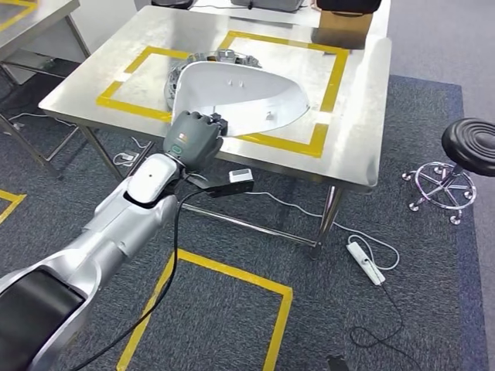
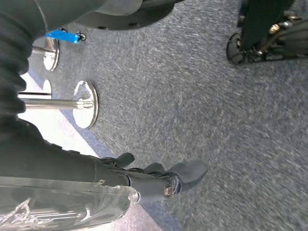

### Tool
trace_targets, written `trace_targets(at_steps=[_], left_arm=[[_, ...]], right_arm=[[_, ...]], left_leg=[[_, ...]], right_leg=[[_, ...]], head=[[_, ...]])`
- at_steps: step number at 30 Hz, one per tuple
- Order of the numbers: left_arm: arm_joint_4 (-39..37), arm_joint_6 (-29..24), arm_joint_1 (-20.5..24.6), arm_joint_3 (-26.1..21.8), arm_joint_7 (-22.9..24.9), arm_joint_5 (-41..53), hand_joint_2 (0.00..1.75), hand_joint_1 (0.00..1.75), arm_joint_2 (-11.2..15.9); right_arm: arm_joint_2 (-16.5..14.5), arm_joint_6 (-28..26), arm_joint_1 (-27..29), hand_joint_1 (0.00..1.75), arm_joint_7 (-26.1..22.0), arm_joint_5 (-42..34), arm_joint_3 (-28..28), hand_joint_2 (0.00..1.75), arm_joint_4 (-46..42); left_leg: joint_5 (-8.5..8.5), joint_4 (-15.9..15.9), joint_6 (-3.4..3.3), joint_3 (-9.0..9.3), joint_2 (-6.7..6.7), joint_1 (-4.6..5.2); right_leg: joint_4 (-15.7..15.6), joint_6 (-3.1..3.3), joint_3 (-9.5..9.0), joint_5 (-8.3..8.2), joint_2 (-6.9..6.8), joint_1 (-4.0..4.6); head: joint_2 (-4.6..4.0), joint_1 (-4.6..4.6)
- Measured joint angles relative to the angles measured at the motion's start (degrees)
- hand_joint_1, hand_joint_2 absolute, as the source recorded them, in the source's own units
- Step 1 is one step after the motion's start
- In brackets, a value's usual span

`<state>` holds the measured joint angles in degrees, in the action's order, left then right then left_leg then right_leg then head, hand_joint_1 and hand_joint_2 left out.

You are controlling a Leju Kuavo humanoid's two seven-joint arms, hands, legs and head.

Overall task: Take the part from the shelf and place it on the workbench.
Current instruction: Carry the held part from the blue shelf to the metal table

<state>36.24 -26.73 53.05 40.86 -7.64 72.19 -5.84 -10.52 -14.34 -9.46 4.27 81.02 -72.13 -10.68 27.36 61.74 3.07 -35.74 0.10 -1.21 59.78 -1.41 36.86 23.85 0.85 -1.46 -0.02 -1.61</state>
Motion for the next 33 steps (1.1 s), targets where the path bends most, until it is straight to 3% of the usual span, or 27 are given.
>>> trace_targets(at_steps=[2,3,4,5,7,9,11,14,15,18,19,20,21,23,25,28,29,31,33], left_arm=[[-0.01,0.0,-0.1,0.02,0.01,0.0,1.75,1.75,0.02],[-0.01,0.0,-0.27,0.03,0.02,0.0,1.75,1.75,0.04],[-0.01,0.0,-0.43,0.03,0.02,0.0,1.75,1.75,0.05],[-0.01,0.0,-0.55,0.03,0.03,0.0,1.75,1.75,0.08],[-0.01,0.0,-0.56,0.02,0.07,0.0,1.75,1.75,0.18],[-0.02,-0.01,-0.43,0.02,0.08,0.0,1.75,1.75,0.24],[-0.01,-0.01,-0.37,0.04,0.08,0.01,1.75,1.75,0.15],[0.01,-0.02,-0.3,0.01,0.08,-0.05,1.75,1.75,0.1],[0.02,-0.02,-0.27,0.0,0.08,-0.08,1.75,1.75,0.09],[0.0,0.02,-0.51,0.05,0.08,-0.13,1.75,1.75,0.08],[-0.01,0.02,-0.67,0.07,0.08,-0.12,1.75,1.75,0.08],[-0.01,0.02,-0.8,0.08,0.08,-0.11,1.75,1.75,0.07],[-0.01,0.02,-0.85,0.08,0.08,-0.11,1.75,1.75,0.06],[-0.01,0.03,-0.81,0.09,0.08,-0.13,1.75,1.75,0.02],[-0.01,0.04,-0.67,0.09,0.08,-0.13,1.75,1.75,-0.04],[0.02,0.02,-0.49,0.08,0.08,-0.13,1.75,1.75,-0.1],[0.04,0.01,-0.4,0.07,0.08,-0.14,1.75,1.75,-0.11],[0.07,-0.01,-0.28,0.05,0.08,-0.15,1.75,1.75,-0.08],[0.07,0.0,-0.42,0.06,0.08,-0.15,1.75,1.75,-0.01]], right_arm=[[0.01,0.03,-0.03,0.0,-0.03,0.01,0.0,1.75,-0.01],[0.01,0.07,0.02,0.0,-0.04,0.01,0.0,1.75,-0.01],[0.01,0.11,0.11,0.0,-0.06,0.01,-0.01,1.75,-0.01],[0.01,0.15,0.19,0.0,-0.07,0.01,-0.01,1.75,-0.01],[-0.01,0.21,0.29,0.0,-0.08,0.02,-0.02,1.75,-0.01],[-0.04,0.31,0.31,0.0,-0.08,0.02,-0.01,1.75,-0.01],[-0.04,0.4,0.33,0.0,-0.08,0.01,-0.01,1.75,-0.01],[-0.03,0.44,0.27,0.0,-0.07,0.01,-0.01,1.75,-0.01],[-0.03,0.44,0.19,0.0,-0.07,0.01,-0.01,1.75,-0.01],[-0.03,0.43,0.13,0.0,-0.07,-0.03,-0.01,1.75,-0.01],[-0.03,0.43,0.21,0.0,-0.06,-0.06,-0.02,1.75,-0.01],[-0.02,0.43,0.3,0.0,-0.05,-0.09,-0.02,1.75,-0.01],[-0.02,0.44,0.37,0.0,-0.03,-0.1,-0.02,1.75,-0.01],[-0.01,0.44,0.49,0.0,-0.01,-0.14,-0.02,1.75,-0.01],[-0.01,0.45,0.46,0.0,-0.02,-0.17,-0.01,1.75,-0.01],[-0.01,0.46,0.34,0.0,0.01,-0.18,-0.02,1.75,-0.01],[-0.01,0.46,0.32,0.0,0.01,-0.15,-0.02,1.75,-0.01],[0.01,0.45,0.22,0.0,-0.02,-0.09,-0.01,1.75,-0.01],[0.02,0.45,0.19,0.0,-0.06,-0.03,0.0,1.75,-0.01]], left_leg=[[2.6,7.91,0.0,-4.78,-0.01,0.16],[3.06,10.99,-0.06,-7.01,-0.02,0.2],[2.39,12.17,-0.22,-8.37,-0.02,0.24],[0.59,11.2,-0.47,-8.63,-0.02,0.29],[-4.84,4.18,-1.2,-6.46,-0.05,0.51],[-7.3,-2.45,-1.73,-3.76,-0.12,0.81],[-6.51,-4.64,-2.04,-2.68,-0.17,0.95],[-5.68,-5.15,-2.87,-1.37,-0.21,0.77],[-5.39,-5.22,-3.1,-0.81,-0.22,0.73],[-4.19,-5.23,-3.46,0.5,-0.24,0.89],[-3.7,-5.23,-3.49,1.08,-0.25,0.95],[-3.14,-5.22,-3.47,1.83,-0.26,1.01],[-2.52,-5.22,-3.41,2.72,-0.25,1.04],[-1.21,-5.14,-3.12,4.37,-0.23,1.12],[-0.28,-5.24,-2.58,5.23,-0.25,1.21],[-0.1,-4.63,-1.7,5.46,-0.28,1.19],[-0.17,-3.06,-1.48,4.68,-0.26,1.19],[0.86,3.0,-1.0,0.82,-0.23,1.16],[3.75,9.66,-0.64,-4.33,-0.23,1.14]], right_leg=[[-0.01,0.52,-0.66,0.66,0.06,0.1],[-0.01,0.64,-1.06,1.02,0.14,0.15],[-0.01,0.67,-1.53,1.41,0.28,0.19],[-0.01,0.64,-2.08,1.82,0.46,0.21],[-0.06,0.34,-3.18,2.68,0.81,0.2],[-0.17,-0.31,-3.8,3.5,1.03,0.37],[-0.45,-1.09,-4.34,3.7,1.05,0.51],[0.53,-1.8,-4.59,4.65,0.52,0.51],[2.97,-1.85,-3.34,5.51,0.28,0.56],[13.54,-1.8,3.57,8.78,-0.07,0.83],[14.88,-1.83,5.18,9.06,-0.09,0.91],[14.09,-1.82,5.79,8.19,-0.11,0.96],[11.38,-1.75,5.43,6.13,-0.15,0.98],[3.52,-1.41,3.45,0.13,-0.39,1.06],[-0.96,-0.75,2.09,-2.9,-0.58,1.31],[-1.66,0.35,1.25,-2.79,-0.43,1.37],[-1.79,0.65,0.82,-2.58,-0.37,1.25],[-1.98,1.12,-0.07,-2.0,-0.29,1.03],[-2.0,1.3,-0.96,-1.12,-0.23,0.94]], head=[[0.0,0.13],[0.01,0.16],[0.0,0.15],[0.0,0.17],[-0.01,0.25],[0.0,0.34],[0.0,0.47],[-0.01,0.41],[-0.01,0.33],[-0.01,0.25],[-0.01,0.25],[-0.01,0.25],[-0.01,0.25],[-0.01,0.25],[-0.01,0.29],[-0.01,0.33],[-0.01,0.43],[-0.01,0.56],[-0.01,0.62]])
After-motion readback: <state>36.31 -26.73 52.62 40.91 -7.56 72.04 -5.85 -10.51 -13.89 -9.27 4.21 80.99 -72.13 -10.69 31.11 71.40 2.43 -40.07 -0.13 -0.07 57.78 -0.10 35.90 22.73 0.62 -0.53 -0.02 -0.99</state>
